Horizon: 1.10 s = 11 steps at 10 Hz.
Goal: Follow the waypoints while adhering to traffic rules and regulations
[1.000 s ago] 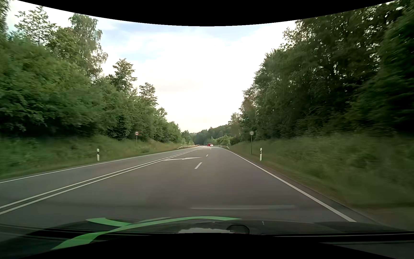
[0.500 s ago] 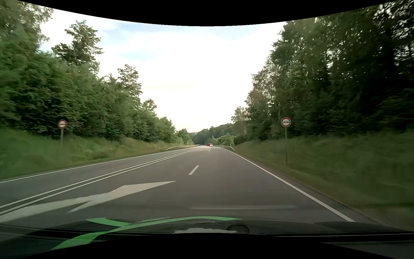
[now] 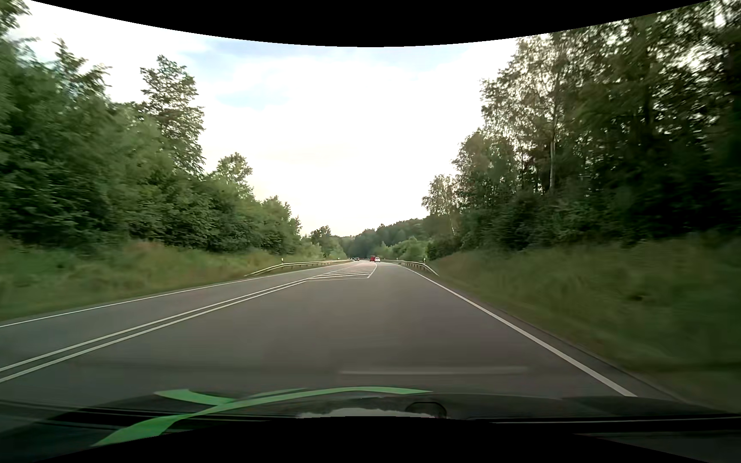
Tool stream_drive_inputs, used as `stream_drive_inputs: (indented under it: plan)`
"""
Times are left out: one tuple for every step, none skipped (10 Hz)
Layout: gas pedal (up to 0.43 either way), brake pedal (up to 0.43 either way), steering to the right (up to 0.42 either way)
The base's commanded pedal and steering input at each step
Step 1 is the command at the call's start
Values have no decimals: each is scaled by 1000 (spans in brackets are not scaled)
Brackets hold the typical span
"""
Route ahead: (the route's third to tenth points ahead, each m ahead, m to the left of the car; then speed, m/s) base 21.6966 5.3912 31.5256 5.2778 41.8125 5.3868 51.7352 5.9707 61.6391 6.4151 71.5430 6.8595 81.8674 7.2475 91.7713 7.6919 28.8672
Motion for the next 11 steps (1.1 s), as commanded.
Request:
stream_drive_inputs:
  plan:
    - [287,0,-6]
    - [287,0,-6]
    - [287,0,-6]
    - [287,0,-6]
    - [287,0,-6]
    - [287,0,-6]
    - [287,0,-6]
    - [287,0,-6]
    - [280,0,-6]
    - [280,0,-6]
    - [280,0,-6]
